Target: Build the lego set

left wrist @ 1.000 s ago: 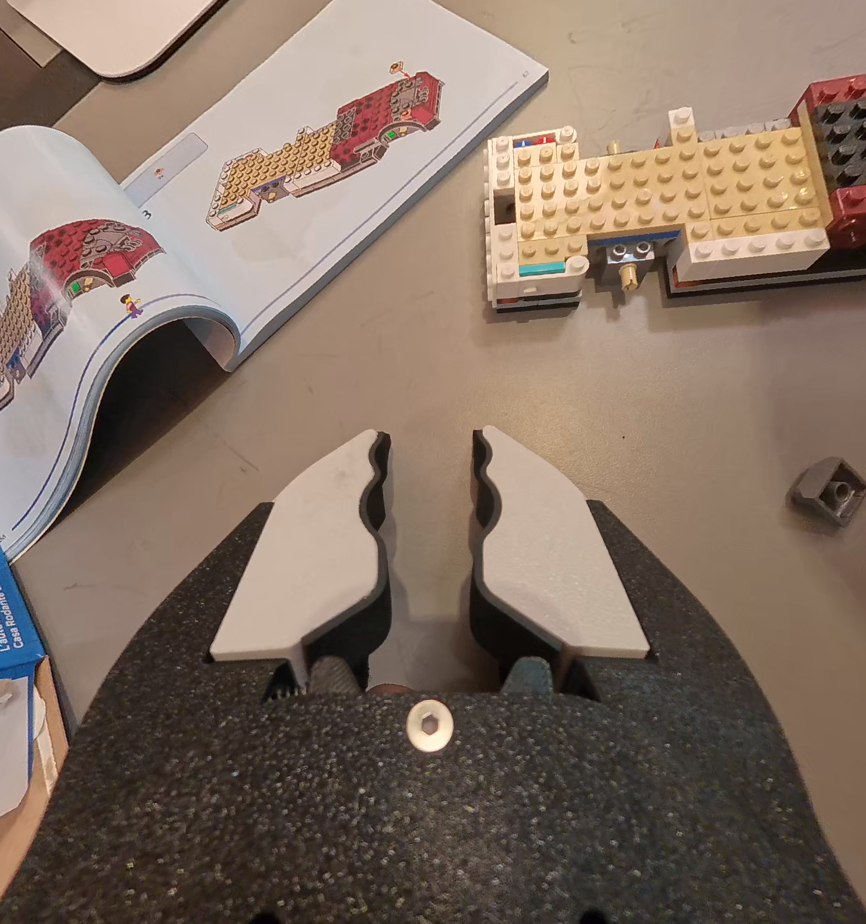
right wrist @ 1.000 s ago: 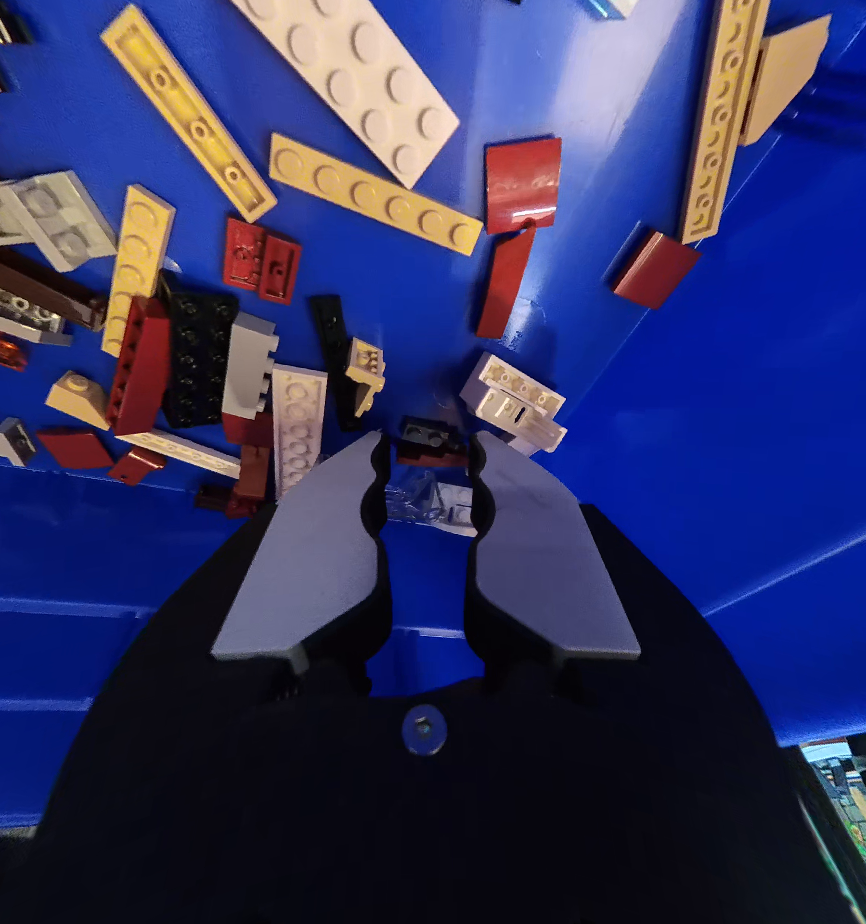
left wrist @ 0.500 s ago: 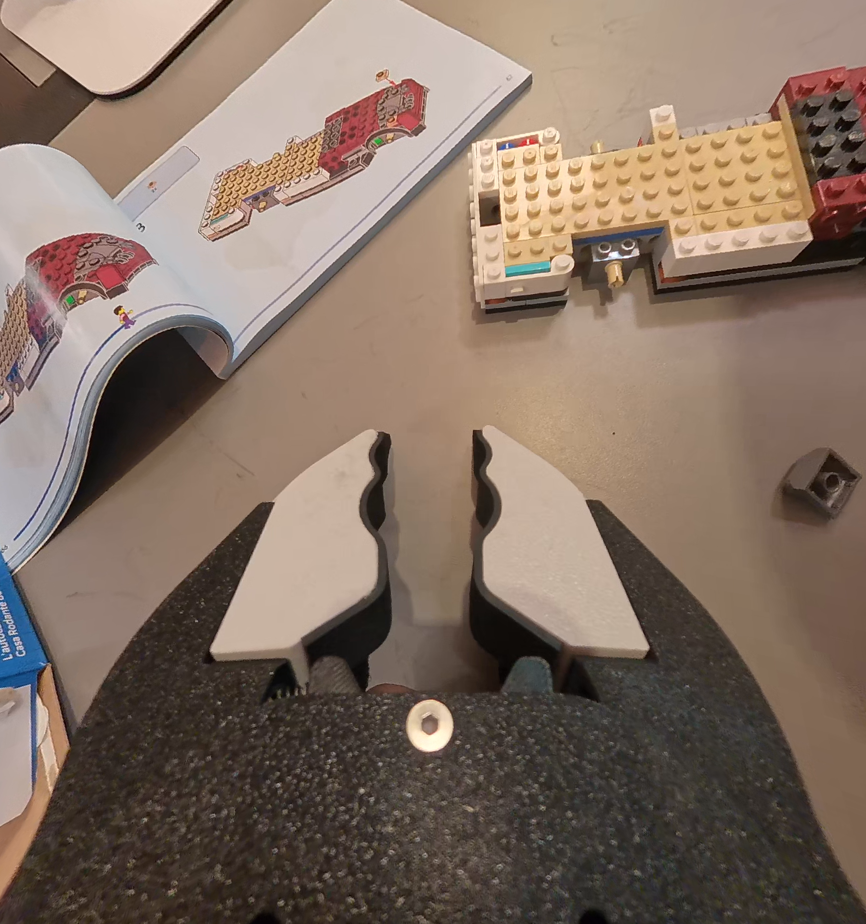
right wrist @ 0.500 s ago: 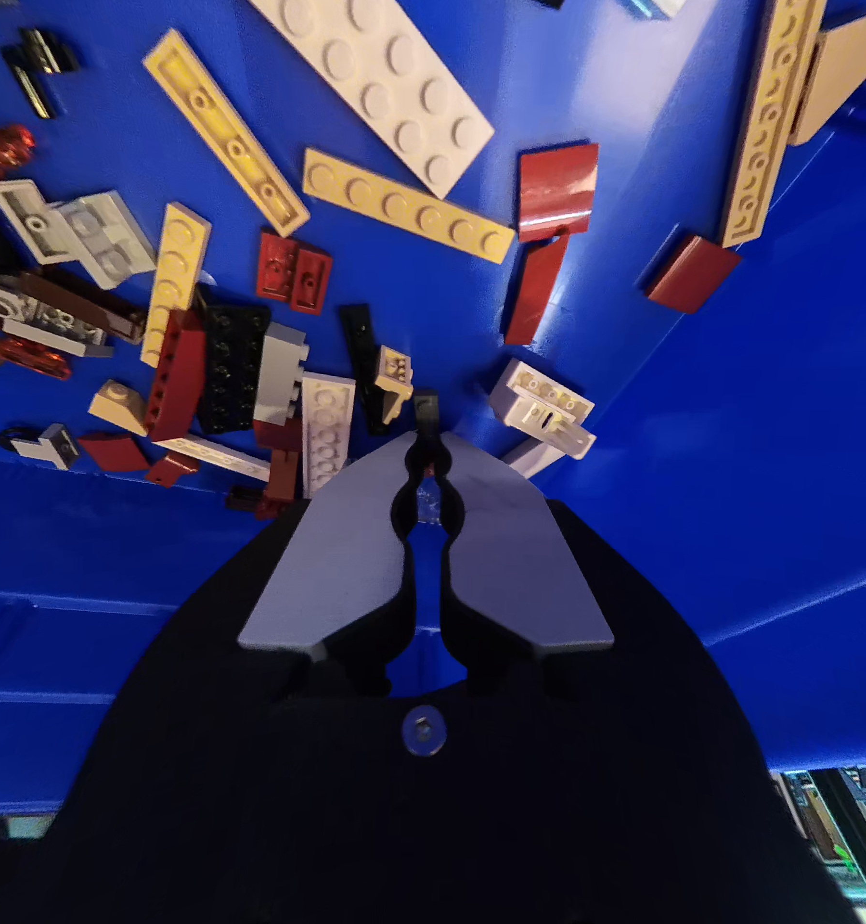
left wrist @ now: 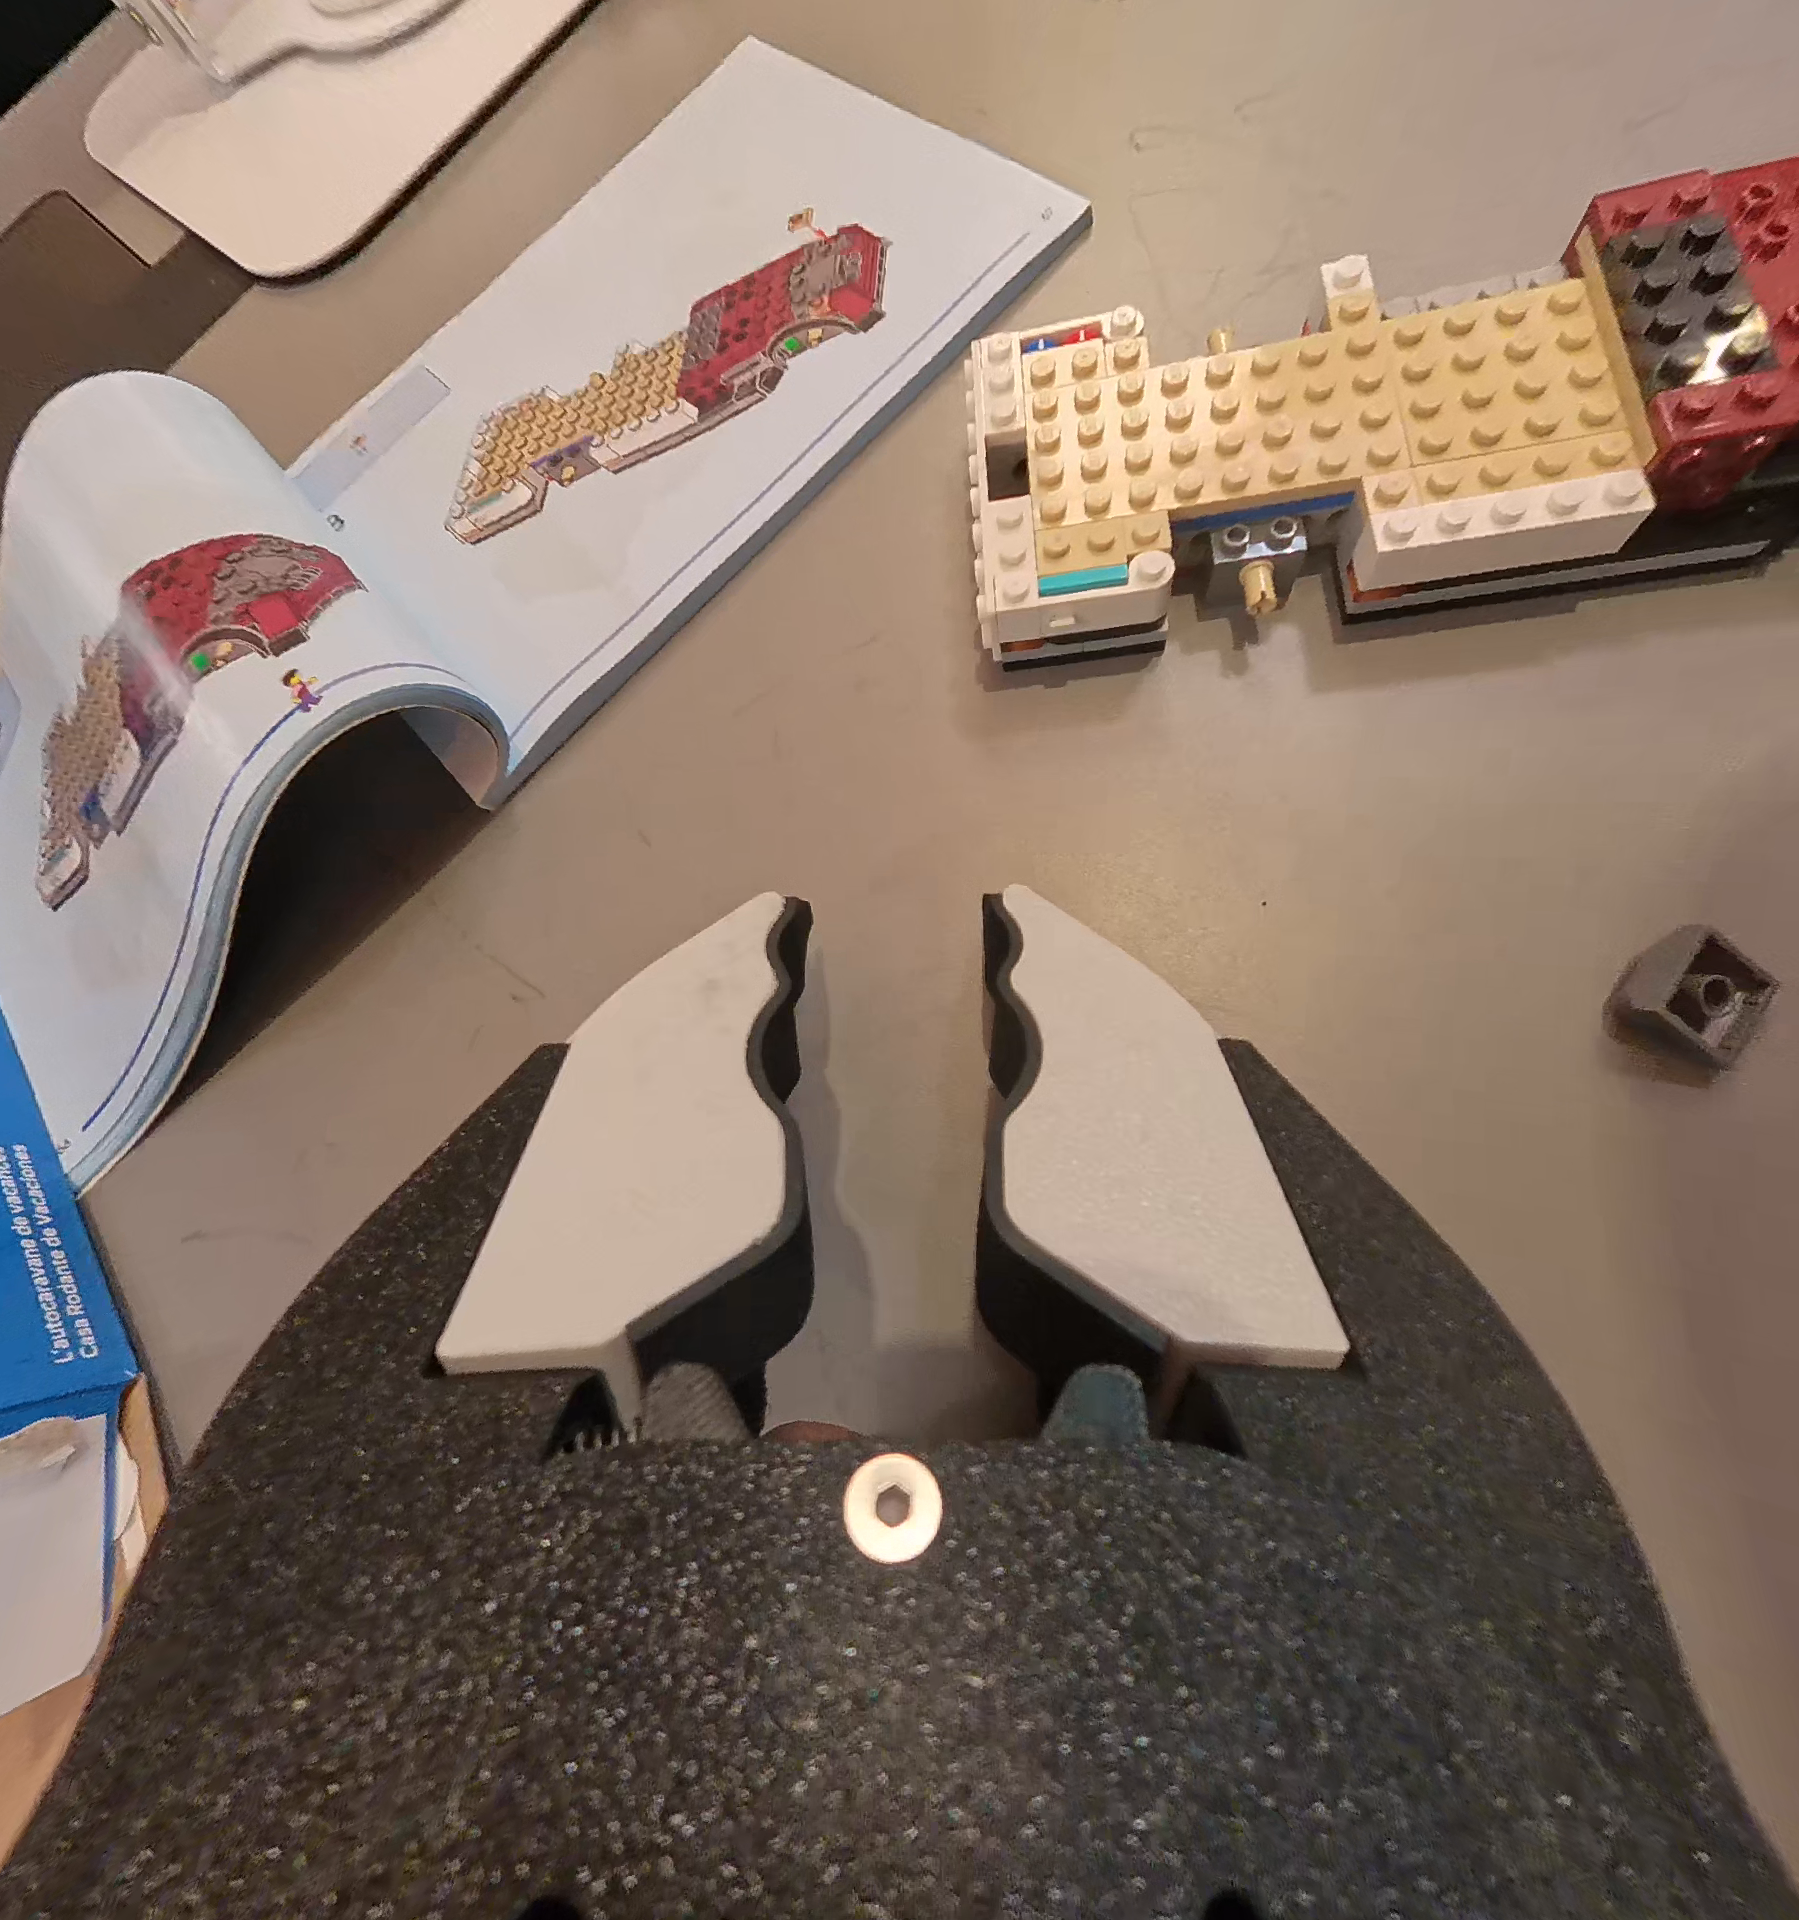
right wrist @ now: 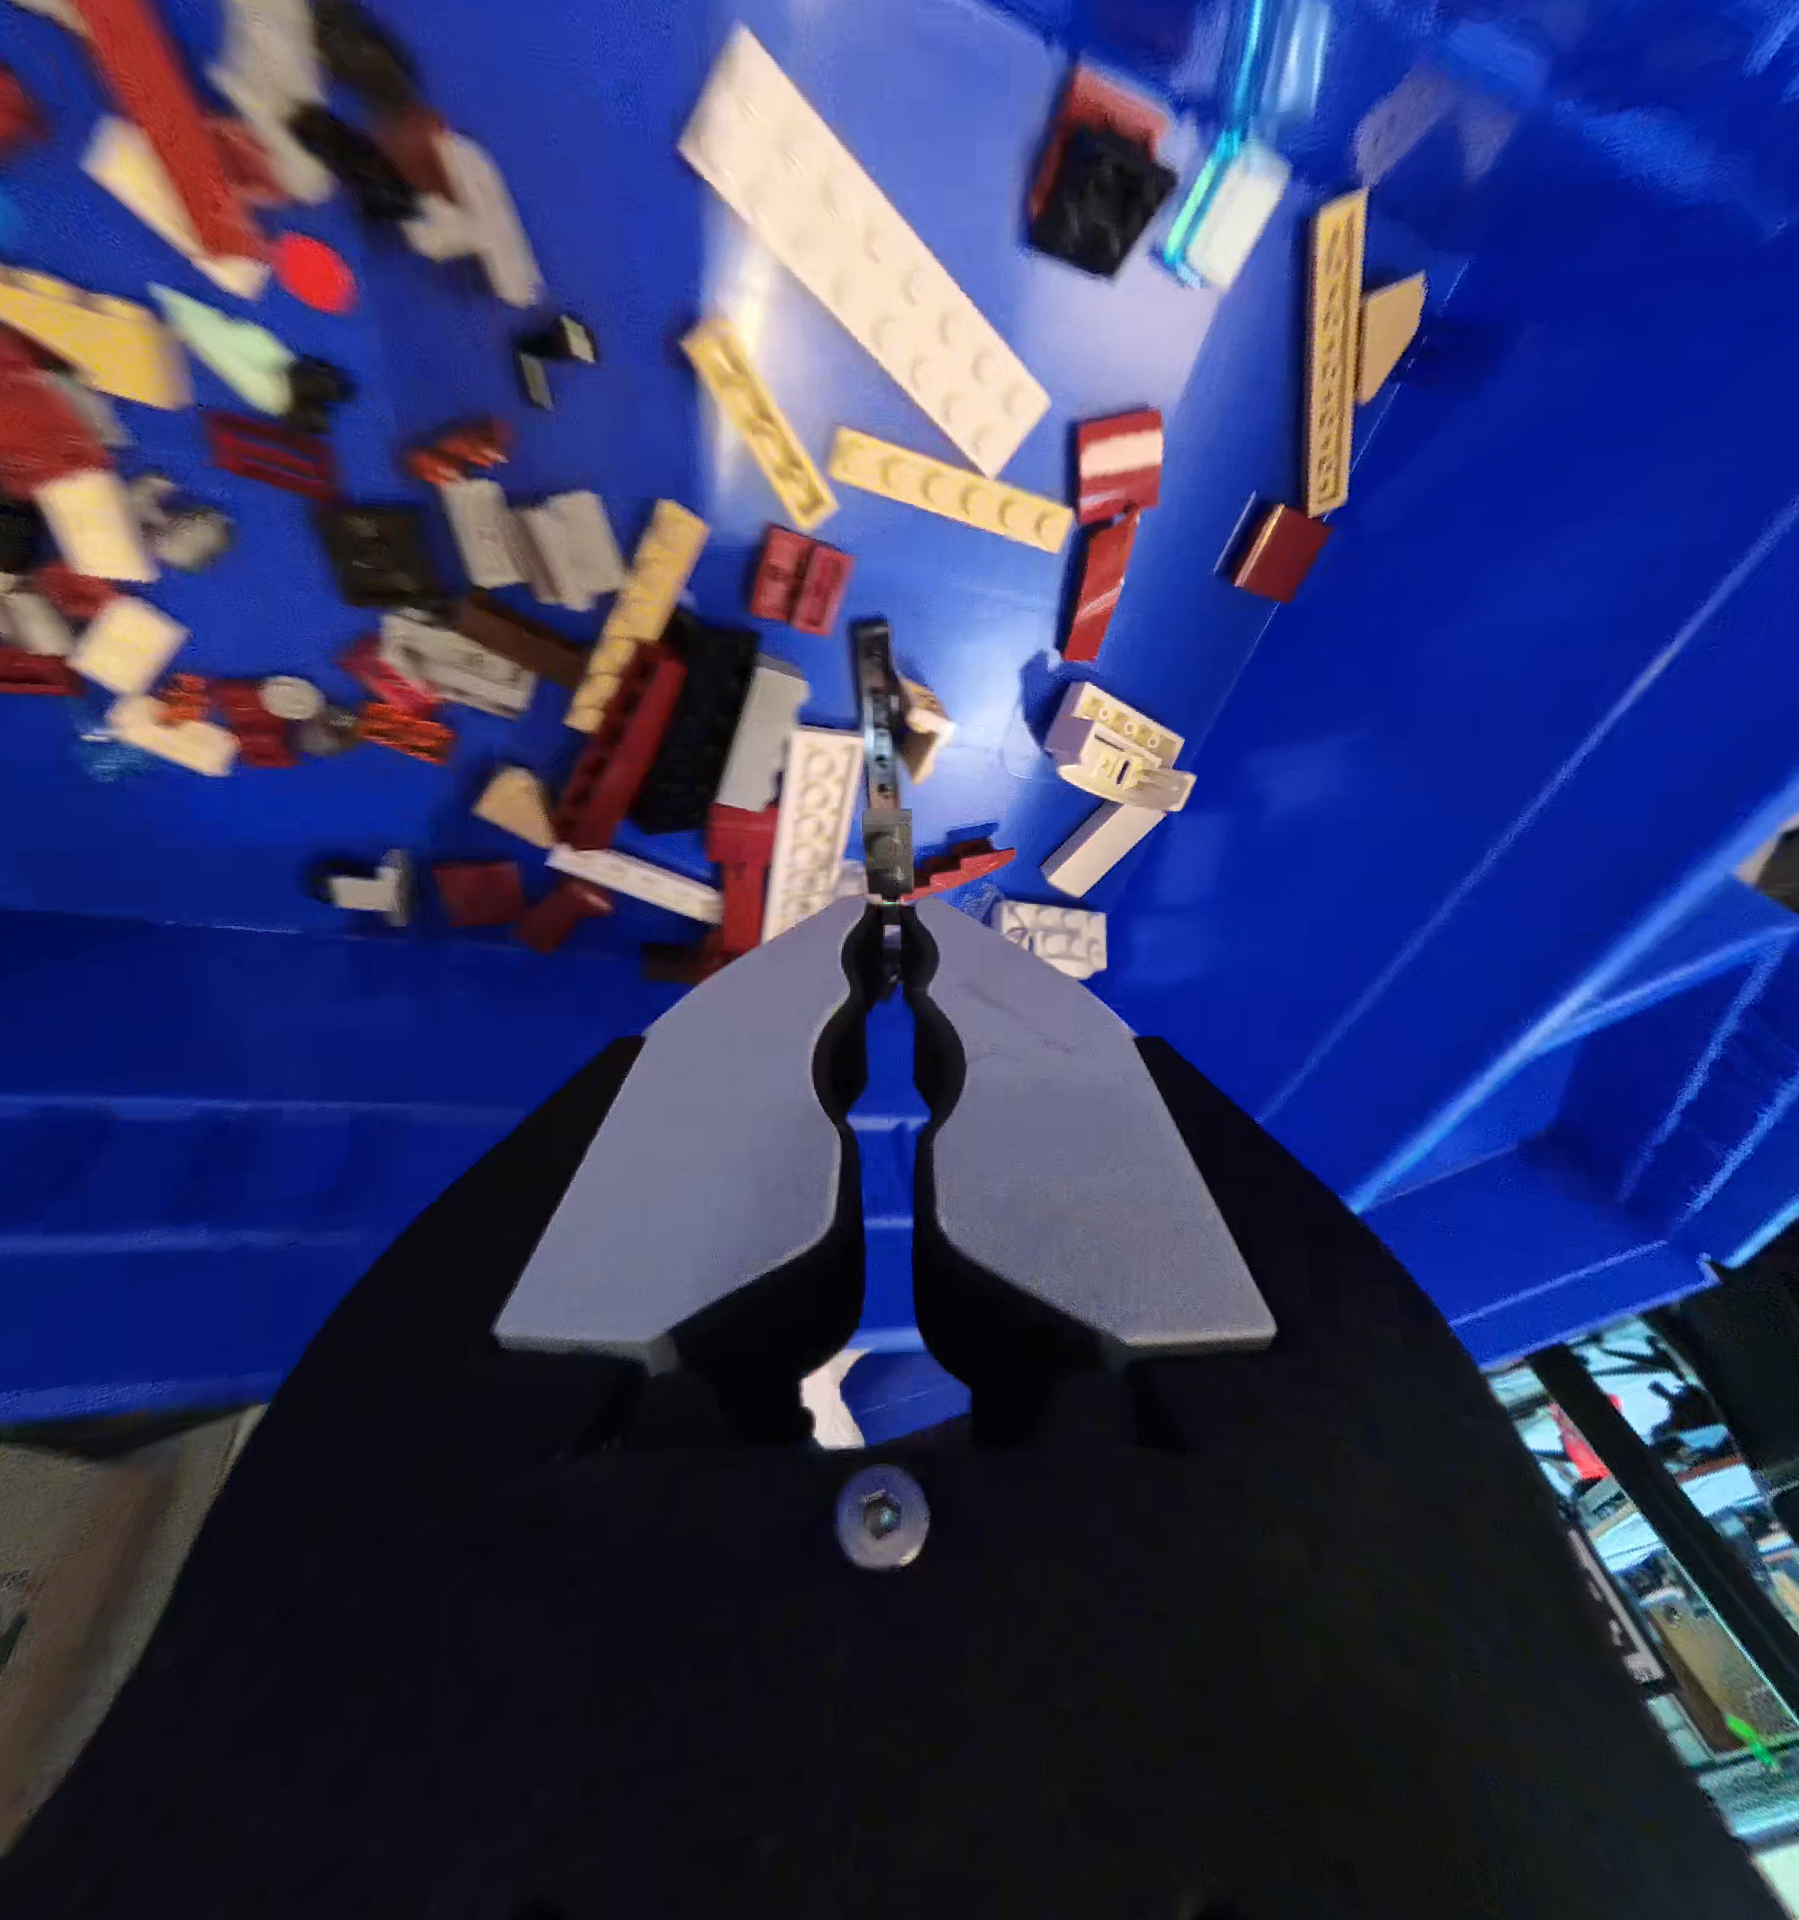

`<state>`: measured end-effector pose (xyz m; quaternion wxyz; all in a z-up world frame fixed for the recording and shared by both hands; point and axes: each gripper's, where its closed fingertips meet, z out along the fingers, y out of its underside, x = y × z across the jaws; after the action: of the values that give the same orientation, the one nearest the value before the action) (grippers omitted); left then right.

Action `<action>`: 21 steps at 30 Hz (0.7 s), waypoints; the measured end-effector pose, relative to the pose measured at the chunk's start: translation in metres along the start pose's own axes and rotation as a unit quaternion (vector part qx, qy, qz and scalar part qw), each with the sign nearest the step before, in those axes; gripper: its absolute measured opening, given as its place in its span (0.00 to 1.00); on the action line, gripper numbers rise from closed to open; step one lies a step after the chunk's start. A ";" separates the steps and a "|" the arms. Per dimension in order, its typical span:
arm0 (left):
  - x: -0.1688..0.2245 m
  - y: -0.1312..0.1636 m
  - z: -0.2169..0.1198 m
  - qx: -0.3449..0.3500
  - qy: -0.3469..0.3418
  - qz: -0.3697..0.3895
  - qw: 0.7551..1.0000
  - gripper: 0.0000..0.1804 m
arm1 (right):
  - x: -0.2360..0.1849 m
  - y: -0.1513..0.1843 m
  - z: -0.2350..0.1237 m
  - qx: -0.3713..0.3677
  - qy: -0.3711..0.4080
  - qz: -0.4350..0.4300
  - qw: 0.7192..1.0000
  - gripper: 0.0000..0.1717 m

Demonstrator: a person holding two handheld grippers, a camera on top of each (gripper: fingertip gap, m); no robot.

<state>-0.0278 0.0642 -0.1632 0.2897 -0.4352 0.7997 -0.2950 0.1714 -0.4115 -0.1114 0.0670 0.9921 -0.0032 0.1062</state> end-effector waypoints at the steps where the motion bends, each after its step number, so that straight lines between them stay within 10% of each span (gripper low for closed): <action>1: -0.001 -0.002 -0.002 0.007 -0.003 0.000 1.000 0.18 | -0.009 -0.006 -0.012 0.011 0.010 -0.004 1.000 0.02; 9: 0.003 -0.009 -0.019 0.060 -0.027 0.026 0.998 0.18 | -0.121 -0.098 -0.073 0.149 0.027 -0.052 0.987 0.02; 21: 0.029 0.001 -0.038 0.071 -0.039 0.089 0.993 0.19 | -0.225 -0.239 -0.031 0.297 -0.091 0.025 0.950 0.02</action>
<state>-0.0687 0.0481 -0.1448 0.3755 -0.3522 0.8005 -0.3068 -0.0503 -0.1718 -0.1603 -0.2343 0.9721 -0.0028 0.0131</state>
